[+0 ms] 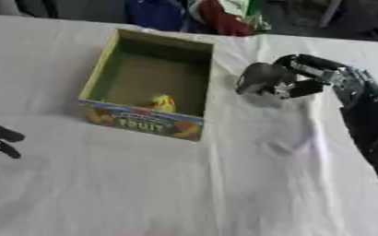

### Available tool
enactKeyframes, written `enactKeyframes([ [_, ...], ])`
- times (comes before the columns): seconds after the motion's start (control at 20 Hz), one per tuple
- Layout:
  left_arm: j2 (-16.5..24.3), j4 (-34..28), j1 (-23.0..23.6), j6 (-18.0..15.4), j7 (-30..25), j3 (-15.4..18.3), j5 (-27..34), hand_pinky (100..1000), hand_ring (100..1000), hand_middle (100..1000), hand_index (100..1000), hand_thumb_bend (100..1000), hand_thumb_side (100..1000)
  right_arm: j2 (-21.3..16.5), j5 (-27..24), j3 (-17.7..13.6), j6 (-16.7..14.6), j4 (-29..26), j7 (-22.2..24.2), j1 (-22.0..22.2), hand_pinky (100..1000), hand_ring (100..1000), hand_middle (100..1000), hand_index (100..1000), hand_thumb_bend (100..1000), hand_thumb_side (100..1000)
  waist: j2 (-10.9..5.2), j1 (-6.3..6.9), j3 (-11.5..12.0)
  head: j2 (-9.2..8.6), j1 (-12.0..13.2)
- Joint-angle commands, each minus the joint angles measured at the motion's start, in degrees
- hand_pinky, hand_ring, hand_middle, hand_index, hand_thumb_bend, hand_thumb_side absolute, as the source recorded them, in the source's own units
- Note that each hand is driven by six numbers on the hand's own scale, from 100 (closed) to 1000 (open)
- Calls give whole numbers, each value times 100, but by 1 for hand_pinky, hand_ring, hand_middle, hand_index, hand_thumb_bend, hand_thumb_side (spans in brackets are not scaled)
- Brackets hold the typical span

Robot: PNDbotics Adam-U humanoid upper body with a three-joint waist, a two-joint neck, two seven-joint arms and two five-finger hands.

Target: Pick up objects on the table and place them in the box.

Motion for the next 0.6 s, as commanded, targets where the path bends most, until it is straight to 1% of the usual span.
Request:
enactKeyframes([
  [0.05, 22, -120, -22, -5, -14, 30, -15, 535, 695, 563, 680, 100, 803, 26, 228, -1, -355, 49, 235, -88, 824, 878, 778, 785, 314, 723, -74, 25, -6, -21, -6],
  [0.1, 20, -120, -21, -4, -13, 31, -15, 536, 695, 563, 681, 100, 803, 46, 272, -8, -355, 48, 169, -93, 821, 874, 773, 767, 306, 696, -74, 27, -9, -25, -6],
  [0.2, 18, -122, -21, -5, -11, 33, -15, 536, 695, 563, 680, 100, 803, 84, 371, -13, -355, 37, 19, -95, 813, 863, 759, 728, 281, 613, -72, 32, -14, -37, -7],
  [0.3, 17, -123, -20, -5, -9, 35, -16, 535, 695, 563, 680, 100, 803, 115, 467, -13, -355, 23, -143, -92, 810, 860, 753, 711, 272, 586, -70, 38, -18, -49, -7],
  [0.35, 16, -124, -18, -6, -8, 35, -16, 535, 695, 564, 680, 100, 803, 128, 512, -8, -355, 19, -213, -91, 808, 856, 748, 694, 266, 558, -68, 41, -19, -54, -9],
  [0.4, 16, -124, -17, -6, -8, 35, -17, 535, 695, 564, 680, 100, 803, 140, 558, -3, -355, 15, -281, -92, 808, 856, 747, 692, 265, 554, -68, 43, -21, -57, -11],
  [0.55, 13, -125, -16, -6, -7, 35, -18, 535, 695, 564, 680, 100, 803, 169, 661, 4, -355, 5, -476, -97, 800, 846, 733, 642, 245, 486, -65, 47, -24, -70, -13],
  [0.6, 12, -124, -16, -5, -7, 35, -18, 535, 696, 564, 680, 100, 803, 177, 685, 9, -355, -3, -536, -99, 799, 844, 730, 633, 240, 477, -64, 48, -25, -71, -12],
])
